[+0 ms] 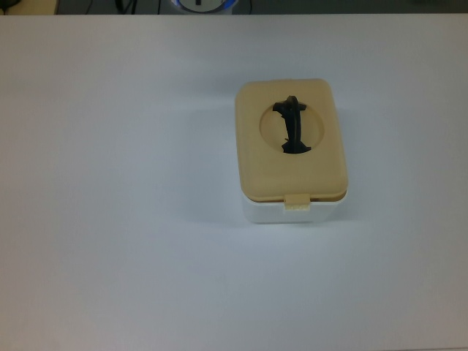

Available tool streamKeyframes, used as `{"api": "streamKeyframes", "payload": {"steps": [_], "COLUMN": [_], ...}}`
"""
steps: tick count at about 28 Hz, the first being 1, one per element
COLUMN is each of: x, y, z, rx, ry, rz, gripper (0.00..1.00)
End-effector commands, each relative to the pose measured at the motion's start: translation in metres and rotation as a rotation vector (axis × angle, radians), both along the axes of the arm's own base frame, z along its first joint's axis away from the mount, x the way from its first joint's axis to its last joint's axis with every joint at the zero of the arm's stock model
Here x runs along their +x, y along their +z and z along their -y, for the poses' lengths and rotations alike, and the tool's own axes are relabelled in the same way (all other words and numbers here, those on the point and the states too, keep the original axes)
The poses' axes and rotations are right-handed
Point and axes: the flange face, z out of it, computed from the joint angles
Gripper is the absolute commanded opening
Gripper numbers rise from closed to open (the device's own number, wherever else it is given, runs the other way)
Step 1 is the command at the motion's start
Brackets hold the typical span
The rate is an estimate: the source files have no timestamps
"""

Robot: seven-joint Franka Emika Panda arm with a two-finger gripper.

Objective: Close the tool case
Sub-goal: 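Open the gripper and raise it away from the closed box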

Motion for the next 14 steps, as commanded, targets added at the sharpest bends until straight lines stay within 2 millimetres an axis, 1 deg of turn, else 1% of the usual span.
{"api": "streamKeyframes", "payload": {"steps": [1, 2, 4, 9, 14], "x": [-0.035, -0.037, -0.039, -0.037, -0.034], "y": [0.011, 0.013, 0.01, 0.006, 0.003], "z": [0.023, 0.024, 0.022, 0.013, 0.009], "rx": [0.055, 0.058, 0.058, 0.058, 0.061], "ry": [0.013, 0.01, 0.008, 0.01, -0.016], "rz": [0.004, 0.007, 0.001, -0.004, -0.007], "gripper": [1.0, 1.0, 1.0, 1.0, 1.0]}}
